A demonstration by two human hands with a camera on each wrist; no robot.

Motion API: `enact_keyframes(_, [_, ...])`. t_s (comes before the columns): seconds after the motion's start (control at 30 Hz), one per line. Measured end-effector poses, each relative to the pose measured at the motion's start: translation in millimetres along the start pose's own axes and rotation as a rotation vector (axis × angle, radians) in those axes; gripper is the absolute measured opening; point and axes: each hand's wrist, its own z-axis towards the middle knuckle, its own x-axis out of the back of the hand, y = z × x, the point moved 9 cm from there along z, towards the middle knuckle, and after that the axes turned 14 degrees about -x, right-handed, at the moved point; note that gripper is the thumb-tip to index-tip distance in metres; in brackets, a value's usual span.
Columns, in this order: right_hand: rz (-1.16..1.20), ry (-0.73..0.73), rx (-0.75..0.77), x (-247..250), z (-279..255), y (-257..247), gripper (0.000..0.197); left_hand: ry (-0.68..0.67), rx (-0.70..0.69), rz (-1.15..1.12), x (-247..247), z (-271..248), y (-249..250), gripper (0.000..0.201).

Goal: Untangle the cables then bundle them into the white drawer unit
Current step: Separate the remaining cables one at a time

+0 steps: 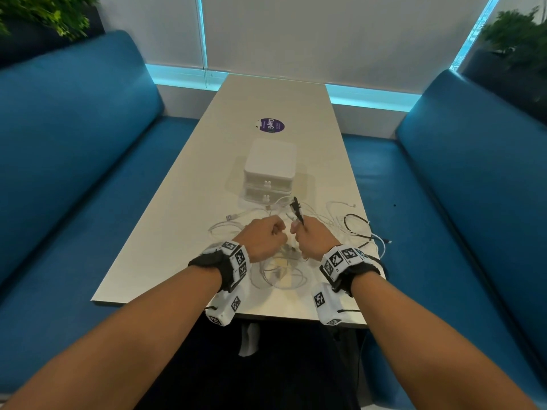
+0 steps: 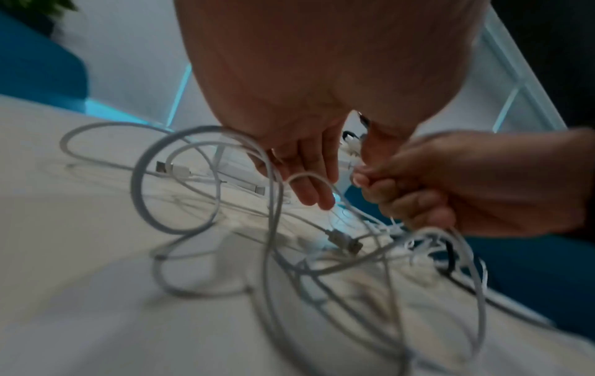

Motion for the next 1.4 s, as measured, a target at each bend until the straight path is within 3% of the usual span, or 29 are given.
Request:
enact_keyframes(0.13, [0.085,-0.031,0.0,9,1,0,0.027,-0.235,-0.064,0.481,-20,-4,-16,0.049])
enact_keyframes(0.3, [0.099,-0.021,0.054,15,-3,-12,0.026,-0.324,-0.17,0.779,-18,-9,-2,0.025])
enact_keyframes(0.37, [0.05,-0.001,0.076,12,-3,-15,0.028,-0.34,-0.171,0.878,-15,-7,10,0.025])
enact_keyframes(0.53, [-0.087,0.041,0.106,8,-4,-15,0.026,-0.301,-0.217,0.796,-15,-1,32,0.042])
enact_keyframes(0.73, [-0.245,0.045,0.181,10,-10,-18,0.026,-0.288,-0.076,0.459,-6,-5,20,0.044])
enact_keyframes(0.87, [-0.312,0.018,0.211,-1,-13,-21,0.029,-0.265,-0.112,0.396,-4,-2,24,0.015])
enact_keyframes(0.9, [-0.327,0.014,0.215,-3,-13,-20,0.03,-0.246,-0.127,0.393,-2,-1,26,0.019])
enact_keyframes(1.0, [-0.374,0.012,0.241,-5,-14,-20,0.031,-0.213,-0.136,0.489,3,1,22,0.04])
enact_keyframes(1.1, [-0.422,0.012,0.24,-5,-11,-17,0.019,-0.247,-0.158,0.643,2,1,20,0.033])
enact_keyframes(1.2, [-0.531,0.056,0.201,-2,-6,-9,0.02,-0.315,-0.17,0.744,1,1,17,0.025])
enact_keyframes(1.4, [-0.632,0.188,0.054,22,4,20,0.032,-0.409,0.016,0.881,21,-7,-22,0.02])
